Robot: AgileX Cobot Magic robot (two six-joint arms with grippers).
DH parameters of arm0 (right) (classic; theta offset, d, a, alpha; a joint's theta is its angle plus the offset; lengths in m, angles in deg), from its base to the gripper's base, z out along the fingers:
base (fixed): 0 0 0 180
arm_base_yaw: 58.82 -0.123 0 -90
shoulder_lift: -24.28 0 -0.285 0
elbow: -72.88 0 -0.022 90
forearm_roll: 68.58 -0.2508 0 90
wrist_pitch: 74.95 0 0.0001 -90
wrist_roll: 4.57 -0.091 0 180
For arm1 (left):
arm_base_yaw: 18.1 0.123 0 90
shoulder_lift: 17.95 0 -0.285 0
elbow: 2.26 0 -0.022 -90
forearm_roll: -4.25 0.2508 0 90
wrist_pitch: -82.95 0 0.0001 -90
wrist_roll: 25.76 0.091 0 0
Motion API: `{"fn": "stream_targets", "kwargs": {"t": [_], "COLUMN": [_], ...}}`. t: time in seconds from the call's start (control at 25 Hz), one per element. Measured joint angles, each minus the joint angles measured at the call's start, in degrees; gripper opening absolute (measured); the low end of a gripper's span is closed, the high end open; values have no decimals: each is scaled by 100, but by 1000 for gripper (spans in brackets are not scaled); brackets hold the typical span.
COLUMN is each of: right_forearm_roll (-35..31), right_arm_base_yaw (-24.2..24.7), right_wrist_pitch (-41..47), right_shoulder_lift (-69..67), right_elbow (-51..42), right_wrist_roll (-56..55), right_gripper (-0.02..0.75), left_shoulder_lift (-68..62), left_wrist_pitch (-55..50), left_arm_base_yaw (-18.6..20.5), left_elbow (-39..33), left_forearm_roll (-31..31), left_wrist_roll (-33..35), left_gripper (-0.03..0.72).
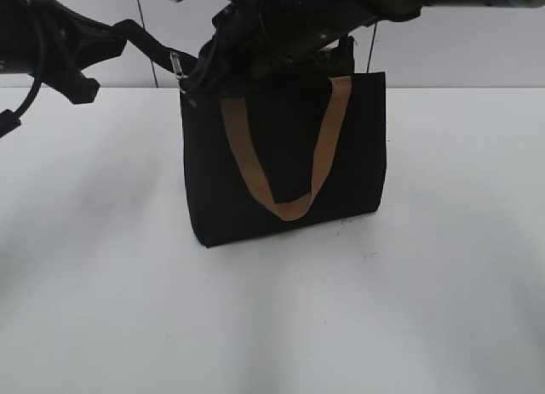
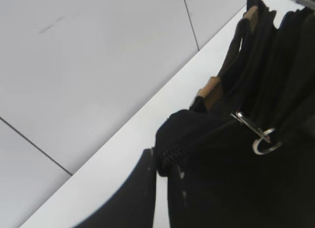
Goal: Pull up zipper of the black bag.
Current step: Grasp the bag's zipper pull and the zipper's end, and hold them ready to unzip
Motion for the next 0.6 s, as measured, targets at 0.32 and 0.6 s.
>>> {"fn": "stream_targets", "kwargs": {"t": [0.32,0.6], "right_forearm_roll": [-6,-19], "right_arm_base_yaw": [48,258], "right_wrist_pitch": [81,257], "right_shoulder_lift": [361,368], "right_elbow": [0,0], "right_wrist_roll": [-864,-1742], "right_gripper": [-1,-1], "left_shoulder_lift": [0,0], "left_wrist_pitch": [519,548], "left_arm_base_yaw": [0,-5], "left_elbow": [-211,-560], "left_forearm_roll": [0,-2], "left_wrist_roll": [-148,-148], "left_gripper": [28,28]}}
